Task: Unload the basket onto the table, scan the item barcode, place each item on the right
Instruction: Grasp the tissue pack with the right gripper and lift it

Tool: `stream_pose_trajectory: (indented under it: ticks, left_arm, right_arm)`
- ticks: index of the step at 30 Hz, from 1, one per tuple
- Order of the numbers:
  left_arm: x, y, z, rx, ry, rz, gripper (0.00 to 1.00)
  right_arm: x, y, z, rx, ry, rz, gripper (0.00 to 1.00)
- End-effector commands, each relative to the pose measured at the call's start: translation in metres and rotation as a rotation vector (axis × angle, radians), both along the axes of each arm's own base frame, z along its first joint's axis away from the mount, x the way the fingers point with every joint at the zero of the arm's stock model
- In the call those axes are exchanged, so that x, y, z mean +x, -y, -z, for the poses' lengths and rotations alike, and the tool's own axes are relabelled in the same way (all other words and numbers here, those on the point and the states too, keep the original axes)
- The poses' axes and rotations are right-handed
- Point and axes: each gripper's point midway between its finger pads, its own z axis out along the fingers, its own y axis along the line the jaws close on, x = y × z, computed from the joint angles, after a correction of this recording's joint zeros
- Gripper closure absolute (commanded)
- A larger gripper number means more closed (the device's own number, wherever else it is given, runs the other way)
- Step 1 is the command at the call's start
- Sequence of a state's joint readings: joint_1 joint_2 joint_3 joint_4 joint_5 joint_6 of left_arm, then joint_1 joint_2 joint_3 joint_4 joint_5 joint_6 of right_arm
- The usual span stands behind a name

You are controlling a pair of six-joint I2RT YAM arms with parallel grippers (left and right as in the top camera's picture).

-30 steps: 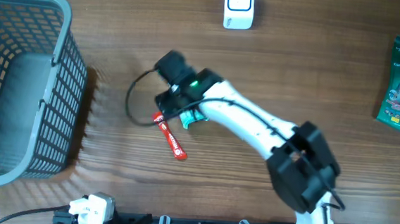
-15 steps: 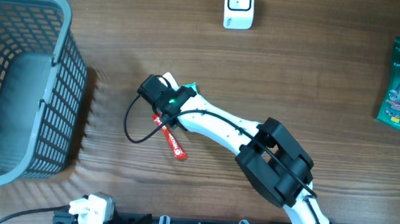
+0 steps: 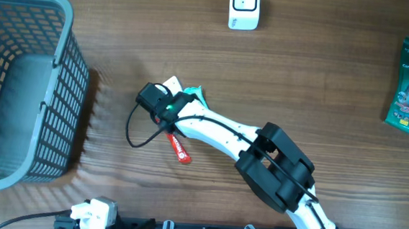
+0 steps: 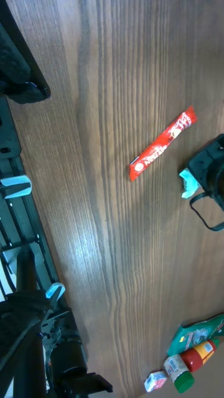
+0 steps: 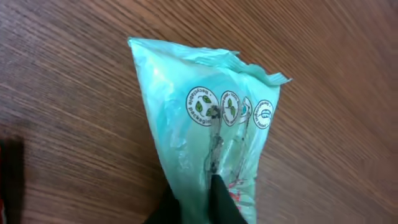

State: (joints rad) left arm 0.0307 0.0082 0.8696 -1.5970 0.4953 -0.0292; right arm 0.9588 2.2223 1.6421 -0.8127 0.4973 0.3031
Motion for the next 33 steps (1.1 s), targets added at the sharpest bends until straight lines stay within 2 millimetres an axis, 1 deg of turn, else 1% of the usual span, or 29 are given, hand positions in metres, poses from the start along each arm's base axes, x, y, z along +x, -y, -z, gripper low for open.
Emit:
stream_pose_trajectory:
  ticks: [1, 3, 5, 7, 8, 10, 11, 12, 15, 17, 19, 20, 21, 23, 26, 30, 33]
  left_arm:
    - [0.000, 0.000, -0.001, -0.002, 0.005, 0.001, 0.00]
    - [0.000, 0.000, -0.001, -0.002, 0.005, 0.000, 0.00]
    - [0.000, 0.000, -0.001, -0.002, 0.005, 0.001, 0.00]
    - [0.000, 0.000, -0.001, -0.002, 0.005, 0.000, 0.00]
    - [0.000, 0.000, -0.001, -0.002, 0.005, 0.000, 0.00]
    - [0.000, 0.000, -0.001, -0.002, 0.005, 0.000, 0.00]
    - [0.000, 0.000, -0.001, -0.002, 0.005, 0.000, 0.00]
    - [0.000, 0.000, -0.001, -0.002, 0.005, 0.000, 0.00]
    - [0.000, 0.000, -0.001, -0.002, 0.005, 0.001, 0.00]
    - [0.000, 0.000, -0.001, -0.002, 0.005, 0.000, 0.00]
    - [0.000, 0.000, -0.001, -0.002, 0.005, 0.000, 0.00]
    - [0.000, 0.000, -0.001, -0.002, 0.005, 0.000, 0.00]
    - [0.000, 0.000, -0.001, -0.002, 0.005, 0.000, 0.00]
    - [0.000, 0.000, -0.001, -0.002, 0.005, 0.000, 0.00]
    - [0.000, 0.000, -0.001, -0.002, 0.005, 0.000, 0.00]
    - [0.000, 0.000, -0.001, -0.002, 0.005, 0.000, 0.00]
    - [0.000, 0.000, -0.001, -0.002, 0.005, 0.000, 0.00]
  right_arm:
    - [-0.015, -0.016, -0.003, 0.118, -0.131, 0.018, 0.95]
    - [-0.020, -0.029, -0.023, 0.239, -0.201, 0.004, 0.96]
    - [-0.027, -0.036, -0.054, 0.387, -0.301, -0.040, 0.96]
    - [-0.035, -0.040, -0.083, 0.530, -0.410, -0.115, 0.96]
    - [-0.041, -0.041, -0.099, 0.616, -0.478, -0.177, 0.95]
    - [-0.051, -0.041, -0.126, 0.774, -0.601, -0.303, 0.96]
    - [-0.056, -0.040, -0.137, 0.852, -0.662, -0.357, 0.96]
    - [-0.060, -0.033, -0.149, 0.940, -0.724, -0.403, 0.95]
    - [-0.058, -0.008, -0.164, 1.107, -0.816, -0.437, 0.95]
    - [-0.062, 0.004, -0.167, 1.190, -0.836, -0.489, 0.95]
    - [-0.070, 0.013, -0.157, 1.231, -0.848, -0.536, 0.96]
    - [-0.075, 0.014, -0.153, 1.247, -0.858, -0.549, 0.96]
    - [-0.084, 0.016, -0.148, 1.284, -0.880, -0.565, 0.96]
    - [-0.098, 0.017, -0.145, 1.364, -0.908, -0.592, 0.95]
    - [-0.111, 0.021, -0.142, 1.469, -0.916, -0.621, 0.95]
    - [-0.122, 0.025, -0.135, 1.567, -0.922, -0.621, 0.95]
    - [-0.129, 0.029, -0.136, 1.633, -0.954, -0.579, 0.95]
